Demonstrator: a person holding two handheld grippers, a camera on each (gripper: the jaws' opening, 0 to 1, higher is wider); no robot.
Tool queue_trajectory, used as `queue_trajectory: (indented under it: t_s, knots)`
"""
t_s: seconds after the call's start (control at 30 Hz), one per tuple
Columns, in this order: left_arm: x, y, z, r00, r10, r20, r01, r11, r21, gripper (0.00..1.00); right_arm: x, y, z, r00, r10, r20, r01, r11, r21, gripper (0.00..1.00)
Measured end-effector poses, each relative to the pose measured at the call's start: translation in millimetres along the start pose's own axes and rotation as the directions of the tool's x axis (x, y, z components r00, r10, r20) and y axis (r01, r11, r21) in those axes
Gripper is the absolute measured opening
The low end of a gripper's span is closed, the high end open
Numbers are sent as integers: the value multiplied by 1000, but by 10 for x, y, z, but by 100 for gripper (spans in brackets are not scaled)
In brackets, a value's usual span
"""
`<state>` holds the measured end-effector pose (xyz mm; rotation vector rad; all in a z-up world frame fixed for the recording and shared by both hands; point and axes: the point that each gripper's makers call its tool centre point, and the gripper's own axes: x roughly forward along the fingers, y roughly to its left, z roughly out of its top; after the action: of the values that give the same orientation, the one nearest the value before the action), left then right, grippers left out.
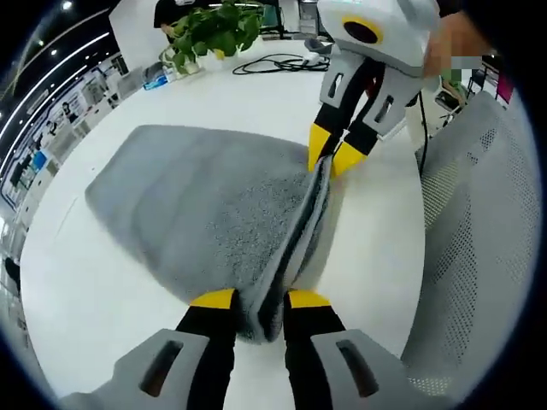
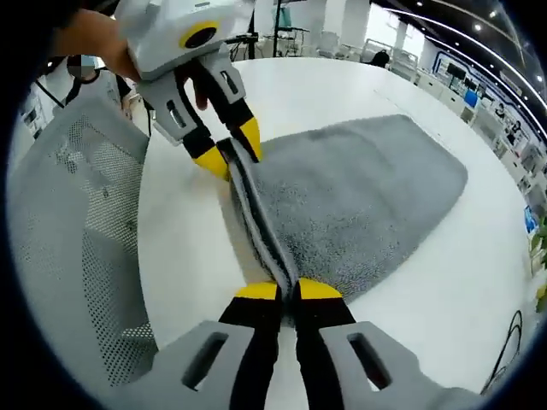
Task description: Fold the towel on the table until its edges align and the towel forms a compact rectangular stack.
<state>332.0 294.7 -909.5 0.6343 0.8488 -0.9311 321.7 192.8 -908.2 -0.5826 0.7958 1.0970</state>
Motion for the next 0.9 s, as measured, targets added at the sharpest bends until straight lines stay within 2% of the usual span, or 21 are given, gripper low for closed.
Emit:
queue_trajectory:
  t_s: [0.13,0.33,0.6,0.9]
  knots:
    - [-60,-36,-29,999,-33,-3,33,996,-81,14,-57,153,-3,997,71,-15,-70,996,57,3]
    - [-182,-124,-38,997,-79,9,79,995,-57,12,-151,297,-3,989,145,-26,-144,988,55,3]
    - [-320,-152,43,993,-109,44,111,992,-52,10,-255,288,45,984,175,-8,-174,982,71,3]
    - [-459,-171,130,988,-136,77,142,987,-69,10,-374,307,125,982,181,57,-186,975,118,3]
